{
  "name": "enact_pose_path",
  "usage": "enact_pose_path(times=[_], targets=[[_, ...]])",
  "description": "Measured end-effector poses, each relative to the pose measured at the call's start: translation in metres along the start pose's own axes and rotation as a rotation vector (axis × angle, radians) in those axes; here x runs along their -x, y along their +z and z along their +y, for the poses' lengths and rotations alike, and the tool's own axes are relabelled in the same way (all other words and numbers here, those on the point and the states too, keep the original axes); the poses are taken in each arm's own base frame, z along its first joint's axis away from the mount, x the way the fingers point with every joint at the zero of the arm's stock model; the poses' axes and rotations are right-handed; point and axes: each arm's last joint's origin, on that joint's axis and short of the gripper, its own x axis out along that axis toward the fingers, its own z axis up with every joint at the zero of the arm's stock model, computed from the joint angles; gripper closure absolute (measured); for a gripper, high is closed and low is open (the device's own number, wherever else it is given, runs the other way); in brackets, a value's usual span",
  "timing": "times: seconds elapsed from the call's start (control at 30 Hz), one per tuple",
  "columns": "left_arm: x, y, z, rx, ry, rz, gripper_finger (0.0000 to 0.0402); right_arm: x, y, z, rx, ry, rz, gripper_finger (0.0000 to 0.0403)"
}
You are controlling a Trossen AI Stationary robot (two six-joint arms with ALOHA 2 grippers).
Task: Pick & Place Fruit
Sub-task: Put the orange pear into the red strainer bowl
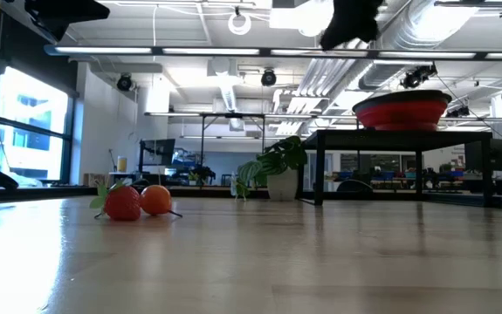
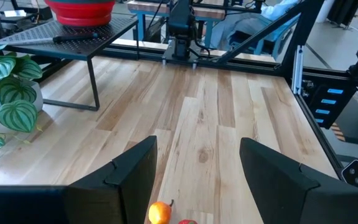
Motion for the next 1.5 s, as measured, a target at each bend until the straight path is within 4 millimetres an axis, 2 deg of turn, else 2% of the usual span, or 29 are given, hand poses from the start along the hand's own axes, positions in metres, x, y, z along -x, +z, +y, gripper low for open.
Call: enact_pose_path(times=[0.2,0.3,0.47,0.7,0.93,1.23,1.5], targets=[[0.0,0.0,0.0,0.0,0.0,0.0,0.0179,0.004,0.013,0.026,0.047,0.225,-0.145,0.0302],[0.0,0.0,0.0,0.0,0.0,0.0,0.0179,0.005,0.016,0.037,0.066,0.276,-0.195,0.0302],[0.0,0.0,0.0,-0.005,0.0,0.0,0.0179,-0.006,0.017,0.057,0.1,0.329,-0.202,0.0302],[0.0,0.0,0.0,-0.044,0.0,-0.001,0.0179,-0.044,0.01,0.091,0.148,0.359,-0.158,0.0302],[0.0,0.001,0.0,-0.047,-0.001,-0.003,0.0179,-0.094,-0.005,0.121,0.191,0.37,-0.08,0.0302],[0.001,0.001,0.001,-0.075,-0.001,-0.006,0.0179,-0.162,-0.035,0.148,0.215,0.467,0.034,0.0302],[0.001,0.001,0.001,-0.073,-0.002,-0.006,0.0179,-0.198,-0.054,0.162,0.233,0.524,0.059,0.0302]])
